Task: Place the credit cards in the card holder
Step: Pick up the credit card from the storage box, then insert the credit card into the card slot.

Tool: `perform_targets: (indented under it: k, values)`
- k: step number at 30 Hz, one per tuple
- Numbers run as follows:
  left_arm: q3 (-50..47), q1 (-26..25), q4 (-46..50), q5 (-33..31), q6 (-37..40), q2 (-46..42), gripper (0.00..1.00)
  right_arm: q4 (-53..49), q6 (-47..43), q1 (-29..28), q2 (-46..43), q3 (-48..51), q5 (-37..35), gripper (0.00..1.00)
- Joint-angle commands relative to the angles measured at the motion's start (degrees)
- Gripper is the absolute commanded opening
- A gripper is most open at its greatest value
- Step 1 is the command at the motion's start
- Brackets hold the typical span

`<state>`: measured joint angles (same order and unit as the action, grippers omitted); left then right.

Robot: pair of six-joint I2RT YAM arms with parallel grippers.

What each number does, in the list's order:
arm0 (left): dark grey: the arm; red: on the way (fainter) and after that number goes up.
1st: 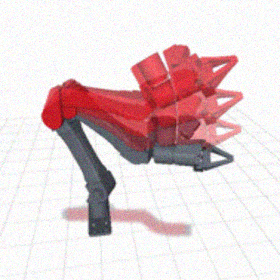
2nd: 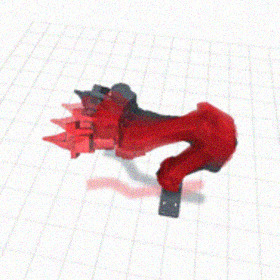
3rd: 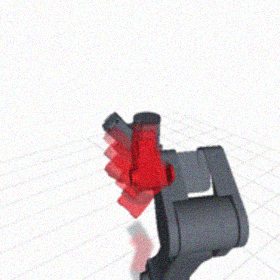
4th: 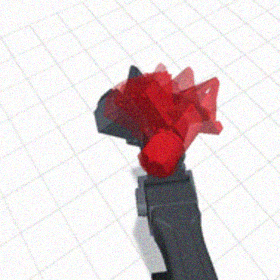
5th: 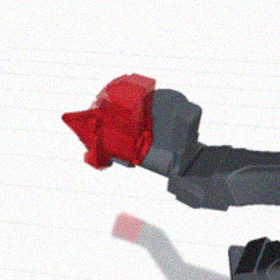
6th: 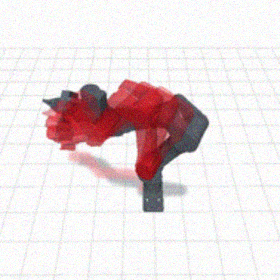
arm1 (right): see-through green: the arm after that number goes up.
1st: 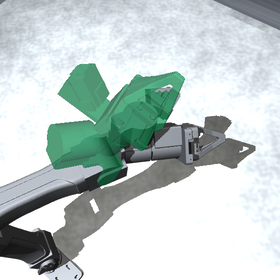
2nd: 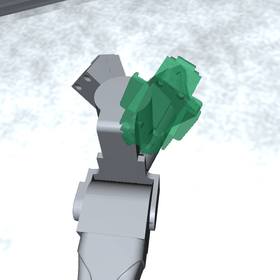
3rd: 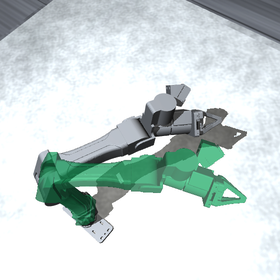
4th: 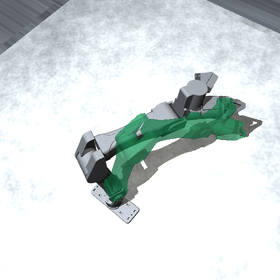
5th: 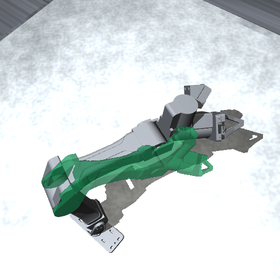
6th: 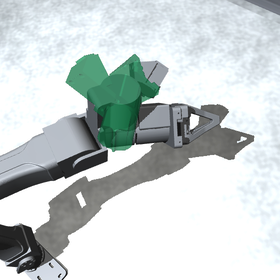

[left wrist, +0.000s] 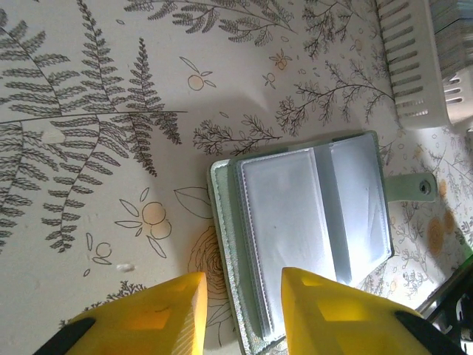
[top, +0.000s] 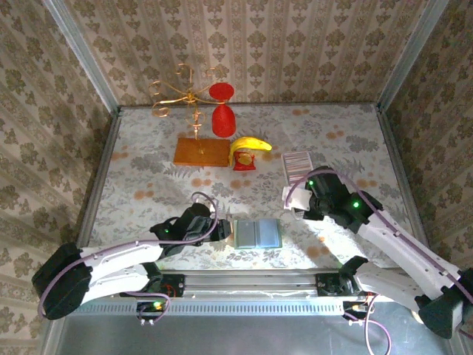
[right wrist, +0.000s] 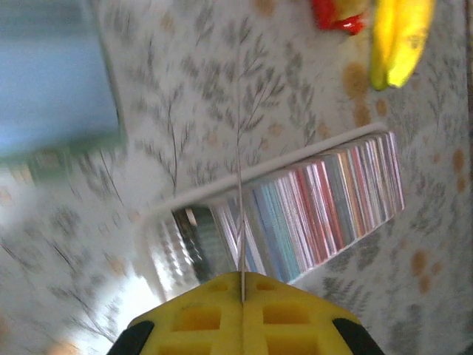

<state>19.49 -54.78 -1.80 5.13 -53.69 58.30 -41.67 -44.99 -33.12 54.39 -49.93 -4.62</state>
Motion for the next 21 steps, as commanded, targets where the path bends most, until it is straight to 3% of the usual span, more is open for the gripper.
perform_targets:
  k: [1, 6, 8, 12, 15, 21]
  values:
    - [0.99, -0.37, 3.51, -1.52, 1.66, -2.21, 0.32, -4.63, 29.2, -0.82, -0.6, -4.92, 6.96, 0.0]
    - [1.59, -0.54, 6.38, -1.4, 1.35, -4.99, 0.32, -4.8, 66.69, -1.24, -1.25, -4.64, 8.27, 0.0]
    - [1.61, -0.92, 7.18, -1.41, 0.99, -6.24, 0.32, -3.52, 80.2, -1.24, -2.15, -1.6, 12.02, 0.0]
    - [1.58, -1.97, 7.16, -1.91, 0.48, -7.17, 0.32, 10.42, 100.38, -3.74, -5.0, 10.11, 21.21, 0.0]
    - [1.96, -2.69, 6.28, -2.29, 0.33, -6.48, 0.3, 17.55, 107.33, -7.05, -5.33, 15.13, 19.69, 0.0]
    - [2.46, -3.57, 2.18, -1.56, -0.4, -2.2, 0.19, 24.86, 110.61, -11.47, -1.38, 18.47, 16.75, 0.0]
